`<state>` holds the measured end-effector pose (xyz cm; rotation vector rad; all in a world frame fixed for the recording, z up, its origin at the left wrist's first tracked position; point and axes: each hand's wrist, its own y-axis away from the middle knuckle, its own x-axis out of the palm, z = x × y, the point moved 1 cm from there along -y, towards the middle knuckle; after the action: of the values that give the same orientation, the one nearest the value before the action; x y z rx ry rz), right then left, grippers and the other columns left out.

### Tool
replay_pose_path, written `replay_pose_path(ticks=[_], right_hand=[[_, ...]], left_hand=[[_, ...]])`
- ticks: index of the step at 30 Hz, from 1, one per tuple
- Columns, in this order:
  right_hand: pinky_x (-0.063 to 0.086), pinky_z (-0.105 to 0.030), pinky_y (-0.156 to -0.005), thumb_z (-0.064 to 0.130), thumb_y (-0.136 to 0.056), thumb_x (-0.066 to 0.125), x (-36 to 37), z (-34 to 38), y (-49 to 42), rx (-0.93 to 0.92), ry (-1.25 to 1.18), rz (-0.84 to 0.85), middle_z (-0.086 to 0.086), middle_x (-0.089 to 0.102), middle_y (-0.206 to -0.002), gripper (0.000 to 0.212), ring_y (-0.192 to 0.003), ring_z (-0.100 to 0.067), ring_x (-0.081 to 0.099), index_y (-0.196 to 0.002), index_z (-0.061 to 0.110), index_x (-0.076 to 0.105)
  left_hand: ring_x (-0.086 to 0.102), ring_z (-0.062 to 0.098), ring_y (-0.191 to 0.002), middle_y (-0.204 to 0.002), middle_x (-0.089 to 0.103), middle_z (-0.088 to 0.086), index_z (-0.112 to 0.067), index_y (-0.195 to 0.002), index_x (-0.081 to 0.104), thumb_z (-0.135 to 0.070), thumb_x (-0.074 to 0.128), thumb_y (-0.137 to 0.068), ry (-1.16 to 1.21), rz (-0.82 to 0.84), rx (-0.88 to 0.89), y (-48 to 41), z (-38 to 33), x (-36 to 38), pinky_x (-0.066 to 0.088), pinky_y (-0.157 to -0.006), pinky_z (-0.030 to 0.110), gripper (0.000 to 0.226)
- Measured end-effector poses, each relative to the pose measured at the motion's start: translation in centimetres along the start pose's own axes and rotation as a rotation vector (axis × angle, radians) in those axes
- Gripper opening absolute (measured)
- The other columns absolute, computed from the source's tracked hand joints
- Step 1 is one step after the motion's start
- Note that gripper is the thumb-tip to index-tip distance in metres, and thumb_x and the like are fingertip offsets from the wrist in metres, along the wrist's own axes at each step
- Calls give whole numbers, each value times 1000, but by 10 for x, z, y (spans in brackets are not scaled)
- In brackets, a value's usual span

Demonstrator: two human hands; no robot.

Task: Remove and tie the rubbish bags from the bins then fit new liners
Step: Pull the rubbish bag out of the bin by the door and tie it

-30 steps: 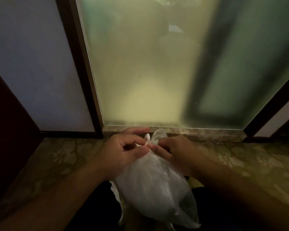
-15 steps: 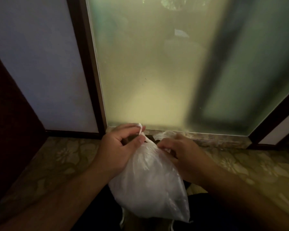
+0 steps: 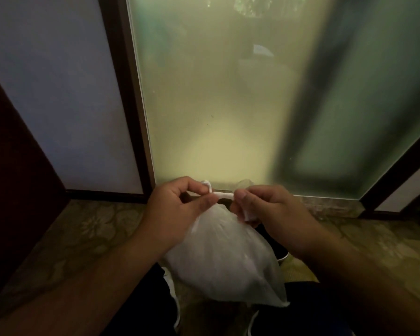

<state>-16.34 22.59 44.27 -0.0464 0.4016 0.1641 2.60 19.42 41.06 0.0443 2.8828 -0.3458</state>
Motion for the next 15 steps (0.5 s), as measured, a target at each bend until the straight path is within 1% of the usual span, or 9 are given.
replay_pose_path(ticks=[2, 4, 6, 7, 8, 9, 11, 13, 15], right_hand=[[46, -18, -60, 33, -100, 56, 2, 0, 0, 51, 13, 23, 2, 66, -68, 31, -63, -6, 57, -81, 21, 78], [49, -20, -63, 34, -98, 59, 4, -2, -1, 90, 26, 52, 2, 69, -70, 26, -65, -7, 60, -87, 23, 80], [49, -27, -66, 31, -99, 60, 6, -4, -1, 90, 42, 59, 2, 70, -70, 25, -65, -8, 61, -83, 27, 79], [48, -30, -66, 29, -99, 60, 7, -4, -1, 85, 42, 53, 3, 68, -67, 27, -64, -8, 60, -79, 28, 77], [46, -31, -66, 27, -100, 59, 9, -6, -1, 84, 33, 44, 5, 67, -65, 27, -62, -8, 58, -79, 27, 76], [46, -31, -65, 26, -100, 59, 10, -6, -2, 90, 21, 35, 5, 67, -65, 27, -62, -7, 58, -79, 24, 75], [47, -28, -65, 27, -100, 58, 10, -5, -2, 119, 37, 25, 5, 68, -67, 27, -62, -5, 60, -80, 22, 74], [48, -25, -65, 29, -100, 57, 9, -3, -2, 154, 93, 27, 7, 68, -66, 25, -62, -4, 61, -83, 24, 73], [48, -25, -64, 28, -100, 57, 10, -3, -2, 171, 132, 19, 6, 67, -66, 22, -62, -5, 61, -84, 25, 72]], left_hand=[[57, 4, -61, -73, 68, -4, -21, -77, 67, -21, 82, -72, 7, -22, -18, -1, 0, -1, 49, -54, 13, 15], [57, 5, -59, -70, 66, -5, -20, -77, 60, -18, 83, -73, -12, -23, -23, -2, 1, -2, 49, -53, 16, 24], [56, 8, -60, -74, 66, 1, -23, -83, 56, -18, 84, -74, -29, 0, -18, -4, 3, -3, 49, -55, 22, 30], [58, 8, -61, -78, 67, 0, -26, -88, 58, -19, 84, -74, -41, 20, -16, -4, 3, -4, 50, -56, 21, 31], [60, 6, -62, -80, 68, -3, -30, -91, 60, -20, 83, -75, -67, 37, -8, -4, 4, -3, 51, -56, 19, 30], [61, 6, -64, -79, 68, -6, -31, -90, 63, -21, 83, -76, -109, 46, 5, -4, 5, -3, 51, -56, 18, 26], [61, 9, -68, -75, 68, -9, -30, -82, 66, -26, 82, -77, -175, 41, 25, -3, 6, -3, 50, -56, 22, 17], [61, 10, -67, -73, 67, -8, -28, -78, 66, -32, 80, -77, -172, 22, 26, -2, 8, -2, 52, -56, 26, 15], [61, 11, -67, -71, 66, -5, -28, -76, 64, -41, 75, -77, -181, 16, 17, -1, 8, -2, 52, -54, 27, 17]])
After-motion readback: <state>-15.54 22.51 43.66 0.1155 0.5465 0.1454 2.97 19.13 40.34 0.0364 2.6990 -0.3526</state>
